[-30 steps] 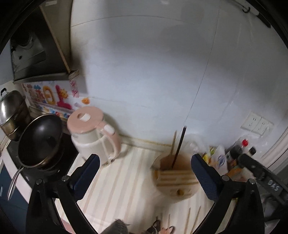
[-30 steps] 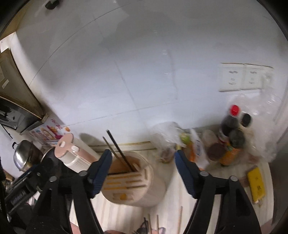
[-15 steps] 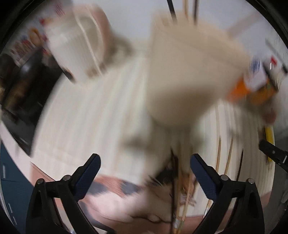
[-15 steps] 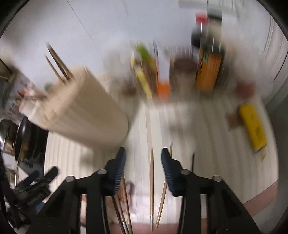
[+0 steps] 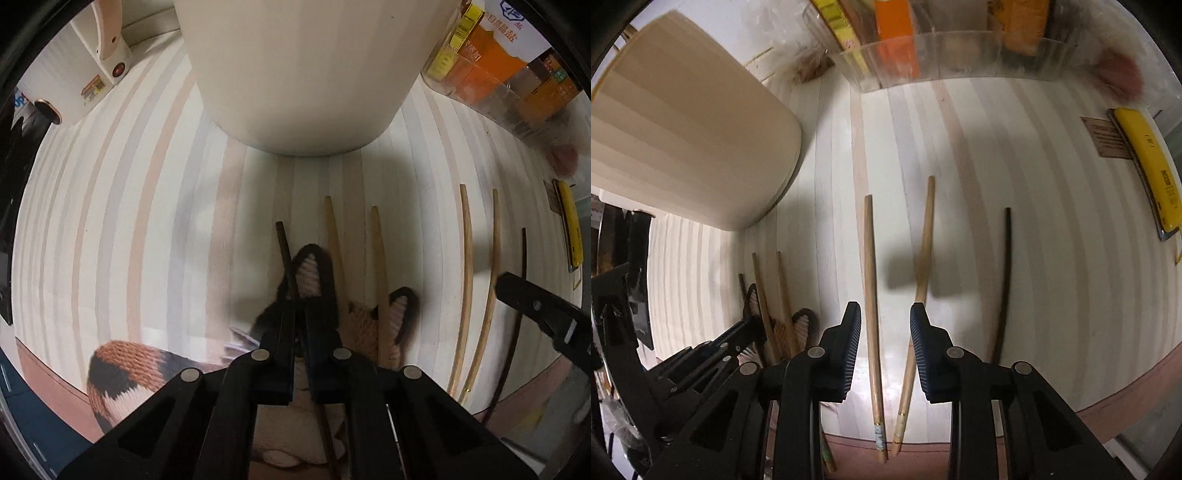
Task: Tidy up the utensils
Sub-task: 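Move left tool down and close it on a black chopstick while right tool descends, then close right tool on a light wooden chopstick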
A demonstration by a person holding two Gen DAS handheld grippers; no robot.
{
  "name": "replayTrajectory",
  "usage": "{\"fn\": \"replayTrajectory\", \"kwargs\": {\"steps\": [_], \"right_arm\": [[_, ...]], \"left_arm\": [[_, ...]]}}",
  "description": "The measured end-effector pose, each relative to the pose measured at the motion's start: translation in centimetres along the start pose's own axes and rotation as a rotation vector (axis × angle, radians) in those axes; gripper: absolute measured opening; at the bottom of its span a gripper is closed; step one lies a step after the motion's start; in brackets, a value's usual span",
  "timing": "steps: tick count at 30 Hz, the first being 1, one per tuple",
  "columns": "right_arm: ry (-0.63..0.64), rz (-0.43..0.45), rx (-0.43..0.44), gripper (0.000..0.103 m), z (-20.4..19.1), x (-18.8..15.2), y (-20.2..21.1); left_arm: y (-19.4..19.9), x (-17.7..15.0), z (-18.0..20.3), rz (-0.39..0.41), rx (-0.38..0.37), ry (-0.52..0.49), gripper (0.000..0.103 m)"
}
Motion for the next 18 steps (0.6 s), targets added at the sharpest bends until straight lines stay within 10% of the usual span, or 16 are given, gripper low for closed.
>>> {"fn": "replayTrajectory", "kwargs": {"steps": [9,11,18], "right_arm": [[0.072,-0.049,-0.094,0.024,-2.0,0.3,-3.7],[0.115,-0.047,-0.141,0.006,-2.5,0.1,-3.9],[0.161,-0.113,-0.108,0.007,-4.1,-3.1,-3.8]], "left_arm": [[-0.8,-0.1,-5.7,0.011,0.1,-0.009,0.003],[-1.0,-0.2,-6.3,0.0,0.073,0.01,0.003],[-1.7,-1.2,-8.9,-0.056,-0.128,0.162,0.007]]}}
Point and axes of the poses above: each gripper's, at about its wrist camera, not at the fingertips, and y roughly against the way its jaws point, z to its right, x to its top, the point moved 7 cm from there along -y, roughly the way its jaws point, and after that the axes turned 4 degrees about z, right-handed, at the moved point
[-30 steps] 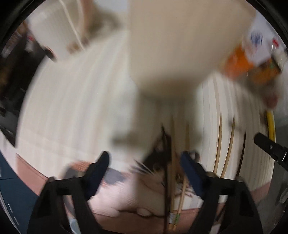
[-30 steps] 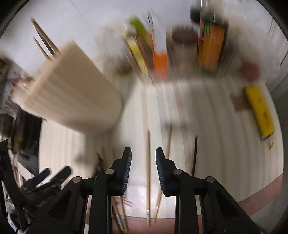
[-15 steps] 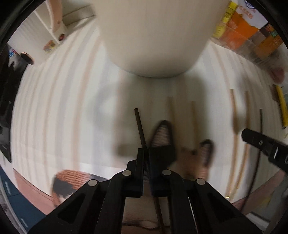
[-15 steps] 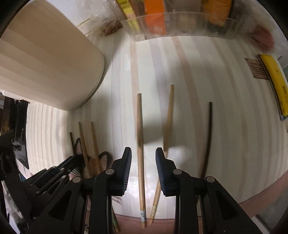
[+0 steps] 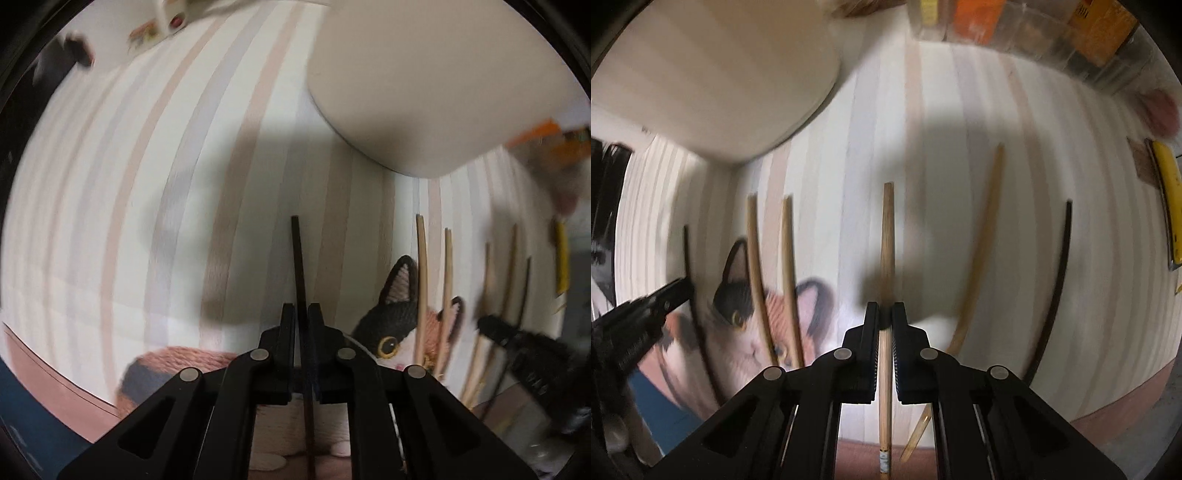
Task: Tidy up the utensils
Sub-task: 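Close right tool on a light wooden chopstick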
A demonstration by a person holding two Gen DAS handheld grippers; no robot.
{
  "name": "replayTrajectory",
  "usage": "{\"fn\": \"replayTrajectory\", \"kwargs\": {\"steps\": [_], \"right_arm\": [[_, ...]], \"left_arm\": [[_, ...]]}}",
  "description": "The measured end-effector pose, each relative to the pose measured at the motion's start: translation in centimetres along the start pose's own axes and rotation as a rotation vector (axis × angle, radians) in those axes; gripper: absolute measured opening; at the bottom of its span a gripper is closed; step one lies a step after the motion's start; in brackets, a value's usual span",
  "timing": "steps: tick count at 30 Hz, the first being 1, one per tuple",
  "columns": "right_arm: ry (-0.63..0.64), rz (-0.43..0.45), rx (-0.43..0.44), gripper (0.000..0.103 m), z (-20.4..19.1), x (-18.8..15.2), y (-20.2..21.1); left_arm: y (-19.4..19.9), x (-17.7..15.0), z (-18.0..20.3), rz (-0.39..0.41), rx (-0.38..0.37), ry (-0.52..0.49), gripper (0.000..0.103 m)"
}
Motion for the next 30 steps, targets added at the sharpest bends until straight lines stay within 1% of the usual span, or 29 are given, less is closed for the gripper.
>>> {"fn": "replayTrajectory", "kwargs": {"steps": [2,4,6,8,9,11,12,14,17,20,21,23,27,28,30], "right_arm": [[0.002,-0.001,-0.003,0.007,-0.1,-0.3,0.1],[-0.004,-0.011,-0.006,0.007,-0.2,-0.4,0.1],[-0.005,-0.022,-0.014,0.007,-0.3,-0.3,0.0],[0.01,-0.031,-0.034,0.007,-0.5,0.1,-0.1],[0.02,-0.033,-0.046,0.007,-0.7,0.6,-0.3],[0.034,-0.035,-0.068,0.007,-1.5,0.9,-0.5],[0.043,-0.035,-0.08,0.007,-1.7,1.1,-0.5],[0.051,-0.033,-0.095,0.007,-2.4,1.5,-0.6],[0.049,-0.027,-0.096,0.007,-2.8,1.6,-0.6],[0.047,-0.019,-0.109,0.007,-2.5,1.5,-0.5],[0.042,-0.02,-0.105,0.007,-1.9,0.8,-0.2],[0.038,-0.028,-0.101,0.007,-1.6,0.9,0.1],[0.029,-0.046,-0.082,0.007,-1.5,0.6,0.2],[0.029,-0.051,-0.08,0.007,-1.4,0.7,0.3],[0.023,-0.067,-0.073,0.007,-1.3,1.0,0.1]], "left_arm": [[0.0,-0.1,-0.8,-0.005,-0.02,0.018,0.007],[-0.3,-0.3,-1.0,-0.002,-0.011,0.003,0.009],[-0.2,-0.7,-0.2,0.0,0.001,-0.027,0.02],[-0.3,-0.9,1.1,0.001,0.024,-0.052,0.025],[-0.5,-1.1,1.5,0.001,0.06,-0.077,0.024],[-0.9,-1.2,2.5,0.016,0.116,-0.126,0.019],[-1.0,-1.2,2.8,0.028,0.138,-0.151,0.003],[-1.5,-1.1,3.9,0.037,0.148,-0.181,0.003],[-1.6,-0.6,5.1,0.07,0.183,-0.23,0.003],[-1.5,0.6,4.8,0.076,0.193,-0.243,0.003],[-1.7,0.8,4.7,0.073,0.19,-0.238,0.003],[-2.0,1.8,4.9,0.064,0.177,-0.227,0.003],[-3.0,2.5,4.1,0.044,0.139,-0.219,0.003],[-2.2,3.3,3.3,0.043,0.133,-0.221,0.003],[-2.4,4.0,2.8,0.042,0.122,-0.227,0.003]]}}
Point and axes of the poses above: each gripper's, at about its wrist camera, not at the fingertips, and y roughly against the way its jaws point, z to its right, x to its top, the point moved 7 cm from there along -y, roughly the way its jaws point, and after that the axes turned 4 degrees about z, right-handed, at the moved point
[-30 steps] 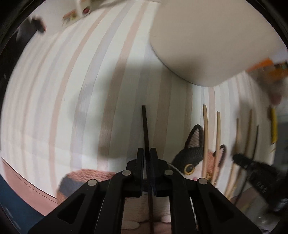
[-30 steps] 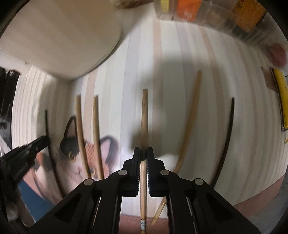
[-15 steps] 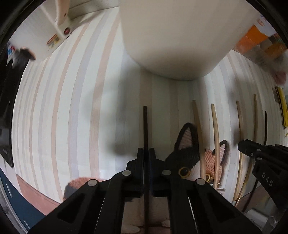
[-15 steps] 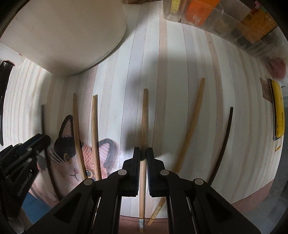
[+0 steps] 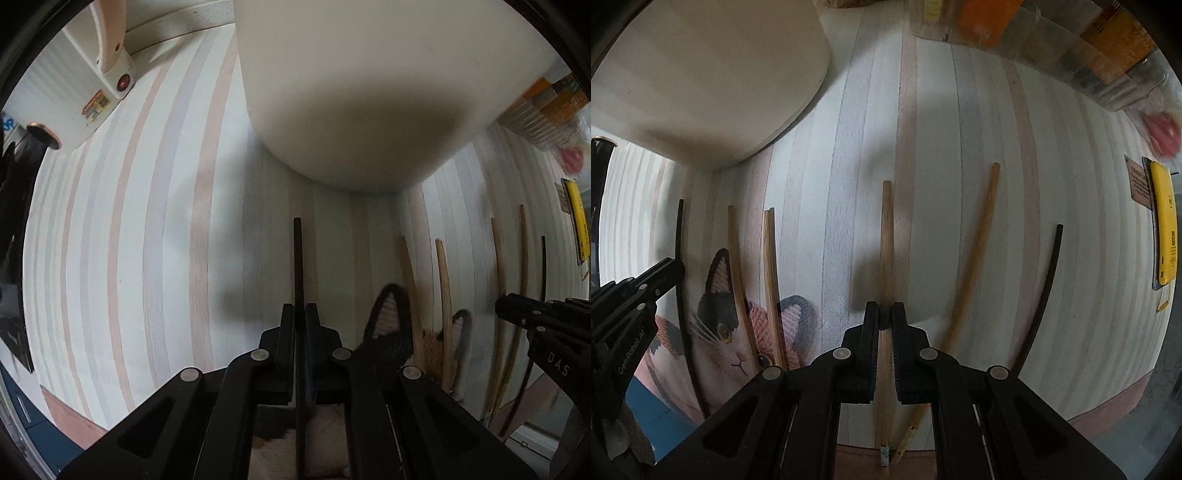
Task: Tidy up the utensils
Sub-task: 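Close right tool on a light wooden chopstick, then lift both held chopsticks upright and carry them over the beige holder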
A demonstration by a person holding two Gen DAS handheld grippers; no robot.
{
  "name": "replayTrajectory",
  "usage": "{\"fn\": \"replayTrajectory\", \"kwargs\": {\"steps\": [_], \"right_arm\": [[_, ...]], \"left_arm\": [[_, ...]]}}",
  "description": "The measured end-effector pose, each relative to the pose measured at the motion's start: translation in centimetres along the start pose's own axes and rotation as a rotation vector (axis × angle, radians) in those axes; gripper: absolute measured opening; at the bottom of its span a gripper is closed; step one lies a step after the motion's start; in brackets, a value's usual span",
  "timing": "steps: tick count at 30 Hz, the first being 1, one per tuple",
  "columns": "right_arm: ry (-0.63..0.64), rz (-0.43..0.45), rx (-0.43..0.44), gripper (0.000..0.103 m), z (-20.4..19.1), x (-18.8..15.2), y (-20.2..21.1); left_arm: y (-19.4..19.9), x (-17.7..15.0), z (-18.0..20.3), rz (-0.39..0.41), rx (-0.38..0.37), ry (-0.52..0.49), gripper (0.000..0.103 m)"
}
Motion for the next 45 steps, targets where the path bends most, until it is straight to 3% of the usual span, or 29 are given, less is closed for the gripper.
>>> {"fn": "replayTrajectory", "kwargs": {"steps": [6,11,17,25,29,33,41,45], "right_arm": [[-0.003,-0.009,0.011,0.007,0.9,1.4,-0.2],[-0.017,-0.003,0.009,0.007,1.9,1.5,0.0],[-0.026,-0.025,0.009,0.007,2.7,1.6,-0.7],[-0.05,-0.02,0.002,0.007,3.0,3.2,-0.3],[-0.064,0.024,-0.016,0.007,2.9,3.5,0.0],[-0.1,0.081,0.011,0.007,3.1,2.9,0.5],[-0.107,0.265,0.02,0.007,3.8,2.0,6.4],[-0.11,0.331,0.018,0.006,4.1,1.6,8.8]], "left_arm": [[0.1,1.7,-2.9,-0.001,-0.046,0.004,0.003],[0.2,2.3,-3.7,-0.006,-0.038,0.004,0.005],[-0.1,2.2,-1.5,0.006,0.014,-0.028,0.006],[0.3,2.1,-0.9,0.023,0.022,-0.009,0.003],[2.2,0.4,-0.9,0.041,0.005,0.035,0.003],[5.2,-0.2,-1.8,0.121,0.017,0.045,0.003],[11.0,-1.9,-1.4,0.222,0.003,0.072,0.003],[13.2,-1.8,-0.9,0.232,-0.055,0.116,0.003]]}}
Point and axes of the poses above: each gripper's, at about its wrist camera, not at the fingertips, and y roughly against the way its jaws point, z to its right, x to its top, the point moved 7 cm from there along -y, roughly the way its jaws point, and after that the axes turned 4 degrees about z, right-handed, at the moved point
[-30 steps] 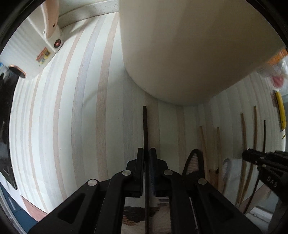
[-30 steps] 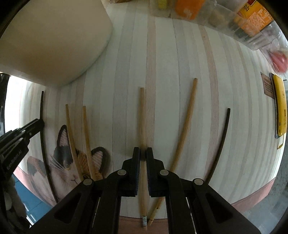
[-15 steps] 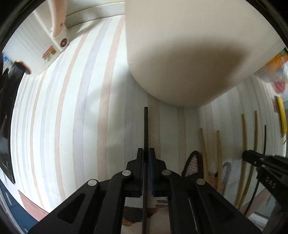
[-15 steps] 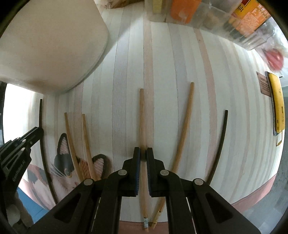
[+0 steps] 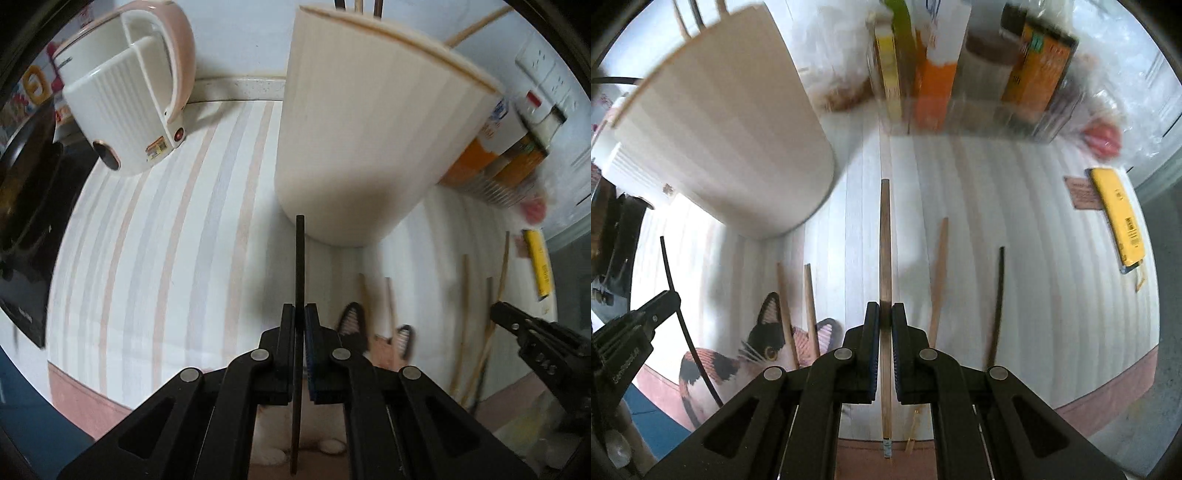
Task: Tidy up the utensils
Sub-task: 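Lift both held chopsticks upright and carry them over the beige holder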
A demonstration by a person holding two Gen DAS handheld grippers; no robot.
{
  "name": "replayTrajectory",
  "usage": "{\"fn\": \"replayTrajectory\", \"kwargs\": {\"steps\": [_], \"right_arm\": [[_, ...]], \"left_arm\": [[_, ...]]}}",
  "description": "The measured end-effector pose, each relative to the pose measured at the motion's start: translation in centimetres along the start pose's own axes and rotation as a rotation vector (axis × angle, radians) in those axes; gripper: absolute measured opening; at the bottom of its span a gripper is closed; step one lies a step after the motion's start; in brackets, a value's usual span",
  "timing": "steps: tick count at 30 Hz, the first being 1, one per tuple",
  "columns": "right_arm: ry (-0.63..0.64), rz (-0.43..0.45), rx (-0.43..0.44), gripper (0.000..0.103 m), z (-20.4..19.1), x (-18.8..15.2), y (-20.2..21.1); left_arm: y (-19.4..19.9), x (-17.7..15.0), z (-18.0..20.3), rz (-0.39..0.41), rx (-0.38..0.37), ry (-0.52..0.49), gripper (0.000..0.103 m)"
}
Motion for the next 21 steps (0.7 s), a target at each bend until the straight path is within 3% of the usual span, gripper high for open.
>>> {"fn": "replayTrajectory", "kwargs": {"steps": [3,21], "right_arm": [[-0.015,0.036,-0.001,0.006,0.0,-0.1,1.7],[-0.021,0.286,0.071,0.006,-1.5,3.0,10.2]], "left_arm": [[1.7,0.3,0.7,0.017,-0.045,0.05,0.003],[9.7,4.5,2.4,0.254,-0.006,-0.002,0.002]]}}
Point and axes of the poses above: each gripper's, at about its wrist camera, not at the fingertips, and y roughly against the way its jaws point, z to its right, x to its top, the point moved 7 cm from there along -y, roughly the way its jaws point, and after that the axes turned 4 degrees about z, right-handed, at the moved point
